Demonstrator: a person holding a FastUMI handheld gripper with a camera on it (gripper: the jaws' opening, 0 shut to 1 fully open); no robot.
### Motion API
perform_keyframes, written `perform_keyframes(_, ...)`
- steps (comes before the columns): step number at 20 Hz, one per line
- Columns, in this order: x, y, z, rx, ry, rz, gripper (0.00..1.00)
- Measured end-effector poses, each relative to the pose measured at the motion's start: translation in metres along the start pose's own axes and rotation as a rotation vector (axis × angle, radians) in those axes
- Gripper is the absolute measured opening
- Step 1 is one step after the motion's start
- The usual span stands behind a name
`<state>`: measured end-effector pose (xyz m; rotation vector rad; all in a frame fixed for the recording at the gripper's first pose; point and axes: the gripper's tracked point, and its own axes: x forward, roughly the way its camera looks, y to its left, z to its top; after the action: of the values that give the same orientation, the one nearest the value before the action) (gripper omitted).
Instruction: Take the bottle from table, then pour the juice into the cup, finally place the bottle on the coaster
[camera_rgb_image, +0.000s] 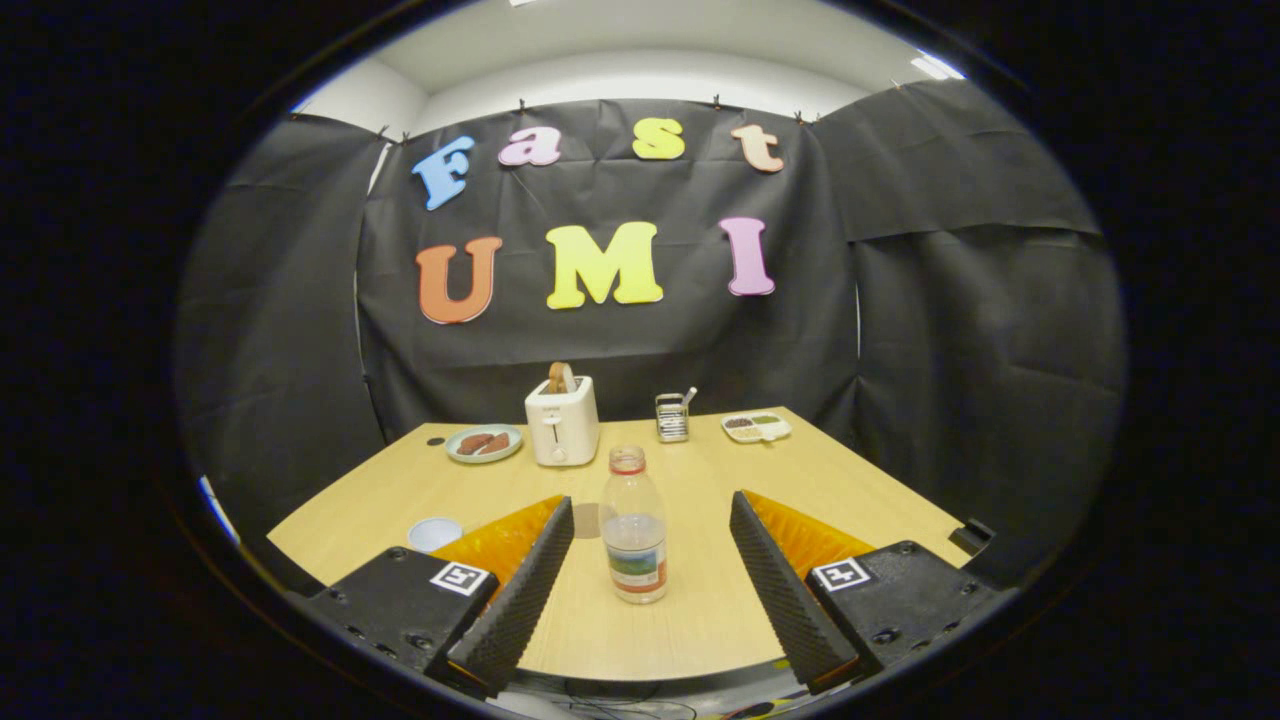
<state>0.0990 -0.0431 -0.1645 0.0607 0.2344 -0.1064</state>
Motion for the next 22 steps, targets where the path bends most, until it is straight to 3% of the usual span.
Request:
perform_keyframes(11, 0.046, 0.005, -0.051, -0.014, 0.042, -0.005, 1.0)
perform_keyframes(14, 0.055, 0.016, -0.061, 0.005, 0.043, 0.04, 1.0)
perform_keyframes(22, 0.077, 0.011, -0.085, -0.057, 0.058, -0.018, 1.0)
